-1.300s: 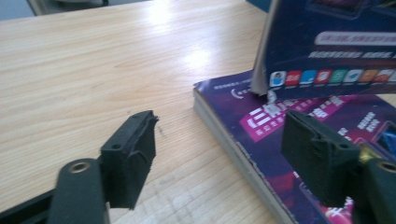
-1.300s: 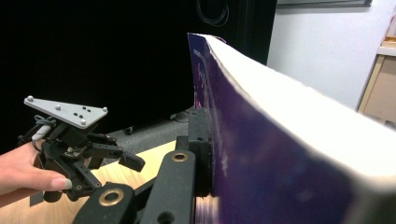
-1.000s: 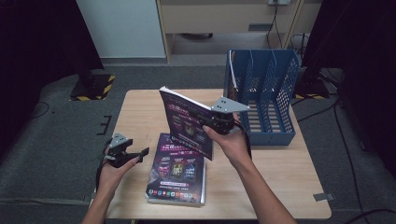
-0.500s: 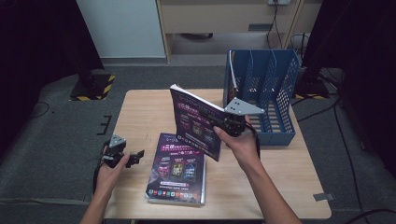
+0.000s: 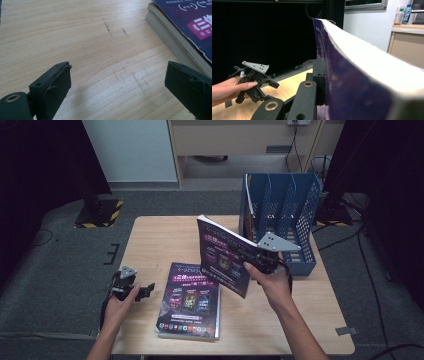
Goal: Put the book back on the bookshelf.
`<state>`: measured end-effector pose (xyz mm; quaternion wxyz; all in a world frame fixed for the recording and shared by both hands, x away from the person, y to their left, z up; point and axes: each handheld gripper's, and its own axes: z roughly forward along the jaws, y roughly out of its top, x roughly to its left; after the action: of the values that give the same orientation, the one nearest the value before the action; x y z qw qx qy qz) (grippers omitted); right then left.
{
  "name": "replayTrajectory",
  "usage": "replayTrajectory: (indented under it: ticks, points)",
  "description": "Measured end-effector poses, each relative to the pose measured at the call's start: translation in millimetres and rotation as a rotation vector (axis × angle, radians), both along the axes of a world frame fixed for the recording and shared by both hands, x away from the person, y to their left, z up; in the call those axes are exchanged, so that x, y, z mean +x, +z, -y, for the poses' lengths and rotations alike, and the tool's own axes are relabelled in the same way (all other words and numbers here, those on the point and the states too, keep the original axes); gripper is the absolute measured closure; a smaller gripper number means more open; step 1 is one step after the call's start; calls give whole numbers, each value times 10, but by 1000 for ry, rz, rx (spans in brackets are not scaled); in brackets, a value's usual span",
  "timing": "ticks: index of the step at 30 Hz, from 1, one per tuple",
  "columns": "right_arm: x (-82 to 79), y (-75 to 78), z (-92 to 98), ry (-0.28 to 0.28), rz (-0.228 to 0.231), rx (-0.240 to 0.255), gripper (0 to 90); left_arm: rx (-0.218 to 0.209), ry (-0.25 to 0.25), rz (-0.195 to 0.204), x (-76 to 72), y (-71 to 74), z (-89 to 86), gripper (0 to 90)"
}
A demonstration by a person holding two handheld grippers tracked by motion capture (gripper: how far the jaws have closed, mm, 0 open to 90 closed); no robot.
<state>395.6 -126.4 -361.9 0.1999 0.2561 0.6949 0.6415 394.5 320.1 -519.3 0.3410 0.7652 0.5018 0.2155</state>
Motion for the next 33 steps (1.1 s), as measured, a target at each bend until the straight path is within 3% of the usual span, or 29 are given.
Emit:
replayTrajectory:
  ticks: [33]
  points:
    - [-314,-85,738,-74,-14,-8,826,24,2,-44,24,-89,0,48]
